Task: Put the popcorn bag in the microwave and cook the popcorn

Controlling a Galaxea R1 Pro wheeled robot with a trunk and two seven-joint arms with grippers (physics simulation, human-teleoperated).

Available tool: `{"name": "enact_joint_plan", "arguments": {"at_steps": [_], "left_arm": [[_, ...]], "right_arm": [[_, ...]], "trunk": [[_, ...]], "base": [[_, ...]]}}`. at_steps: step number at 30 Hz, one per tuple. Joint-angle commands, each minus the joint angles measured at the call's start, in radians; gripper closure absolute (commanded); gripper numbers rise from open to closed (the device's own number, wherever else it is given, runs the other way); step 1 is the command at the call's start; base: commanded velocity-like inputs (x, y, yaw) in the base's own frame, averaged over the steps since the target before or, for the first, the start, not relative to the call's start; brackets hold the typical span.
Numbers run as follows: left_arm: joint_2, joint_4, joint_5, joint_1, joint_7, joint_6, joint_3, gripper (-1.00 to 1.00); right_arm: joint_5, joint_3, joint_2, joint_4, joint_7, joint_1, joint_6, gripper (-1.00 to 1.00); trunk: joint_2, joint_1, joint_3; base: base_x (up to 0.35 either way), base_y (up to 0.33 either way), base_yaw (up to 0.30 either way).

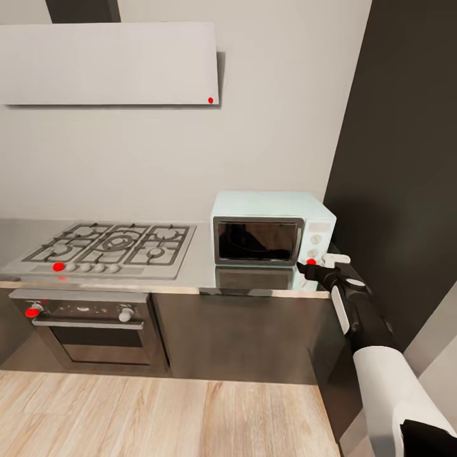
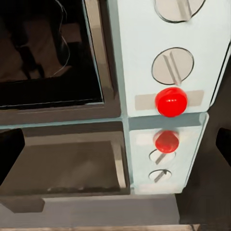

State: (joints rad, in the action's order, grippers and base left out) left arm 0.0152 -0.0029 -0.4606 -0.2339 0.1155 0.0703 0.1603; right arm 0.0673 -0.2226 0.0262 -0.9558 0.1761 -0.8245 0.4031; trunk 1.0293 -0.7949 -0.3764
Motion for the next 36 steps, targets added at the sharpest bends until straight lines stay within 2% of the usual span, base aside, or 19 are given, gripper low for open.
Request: {"name": "enact_joint_plan", "arguments": {"at_steps": [1, 6, 9, 25, 36], "left_arm": [[0.0, 0.001, -0.01, -0.001, 0.004, 0.003, 0.008, -1.0], [0.0, 0.001, -0.01, -0.001, 0.005, 0.003, 0.009, -1.0], [0.0, 0.001, -0.01, -0.001, 0.004, 0.003, 0.009, -1.0], [0.0, 0.001, -0.01, -0.001, 0.004, 0.003, 0.008, -1.0], [0.0, 0.001, -0.01, -0.001, 0.004, 0.003, 0.008, -1.0]], "right_arm": [[0.008, -0.003, 0.001, 0.001, 0.011, -0.001, 0.002, -1.0], [0.006, -0.005, 0.006, 0.019, 0.021, -0.001, -0.072, -1.0], [0.006, -0.006, 0.021, 0.046, 0.031, -0.001, -0.1, -1.0], [0.009, -0.002, 0.023, 0.052, 0.032, -0.001, -0.103, -1.0], [0.015, 0.003, 0.009, 0.052, 0.003, -0.001, -0.095, -1.0]], "trunk": [[0.001, 0.0, -0.001], [0.001, 0.0, -0.001], [0.001, 0.0, -0.001], [0.001, 0.0, -0.001], [0.001, 0.0, -0.001]], "base": [[0.011, 0.0, 0.0], [0.004, 0.0, 0.0], [0.0, 0.0, 0.0], [0.0, -0.087, 0.0], [0.0, -0.001, 0.0]]}}
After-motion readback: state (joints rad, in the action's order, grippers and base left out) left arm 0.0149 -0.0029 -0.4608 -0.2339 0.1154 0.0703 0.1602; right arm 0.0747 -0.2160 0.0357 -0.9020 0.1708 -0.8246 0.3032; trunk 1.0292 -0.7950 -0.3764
